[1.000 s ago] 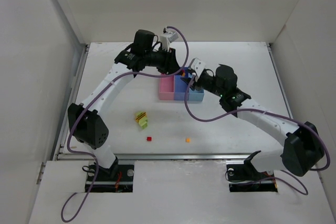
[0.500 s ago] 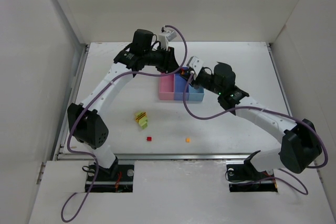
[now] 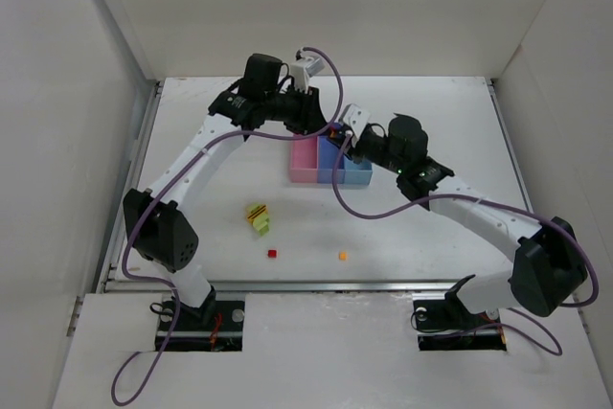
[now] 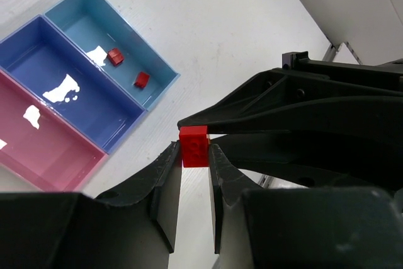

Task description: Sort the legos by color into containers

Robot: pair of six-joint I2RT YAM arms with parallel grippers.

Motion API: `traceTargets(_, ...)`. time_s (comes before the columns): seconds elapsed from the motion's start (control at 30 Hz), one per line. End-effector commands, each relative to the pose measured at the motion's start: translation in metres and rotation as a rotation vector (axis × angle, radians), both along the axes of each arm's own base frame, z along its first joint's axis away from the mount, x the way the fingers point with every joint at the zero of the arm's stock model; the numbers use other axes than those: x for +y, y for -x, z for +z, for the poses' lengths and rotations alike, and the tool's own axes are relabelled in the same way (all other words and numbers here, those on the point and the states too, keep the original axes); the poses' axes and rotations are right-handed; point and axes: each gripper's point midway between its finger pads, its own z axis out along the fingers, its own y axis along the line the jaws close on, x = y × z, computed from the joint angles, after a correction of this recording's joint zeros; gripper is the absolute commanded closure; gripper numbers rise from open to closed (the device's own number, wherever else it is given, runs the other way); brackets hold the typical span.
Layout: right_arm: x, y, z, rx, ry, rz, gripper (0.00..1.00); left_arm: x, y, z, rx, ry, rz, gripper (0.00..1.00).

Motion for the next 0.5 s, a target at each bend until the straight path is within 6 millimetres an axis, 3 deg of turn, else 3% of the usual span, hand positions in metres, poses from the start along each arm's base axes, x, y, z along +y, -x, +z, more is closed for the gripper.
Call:
traceTargets(0.0,-0.007,0.007,-0.020,0.045,0.046,-0.021,1.00,0.014,-0.020,0.046,-0.173,0.016,0.058,1.00)
traceTargets(0.13,-0.022,0.010,-0.048,0.097,0.090,-0.066,1.00,0.019,-0.020,0.049,-0.173,0.015,0.069,1.00)
traceTargets(0.27,-0.036,0.012,-0.065,0.136,0.108,-0.101,1.00,0.018,-0.015,0.035,-0.137,0.009,0.050,1.00)
traceTargets(0.47,-0.052,0.010,-0.073,0.156,0.116,-0.155,1.00,0.025,-0.018,0.040,-0.124,0.040,0.048,1.00)
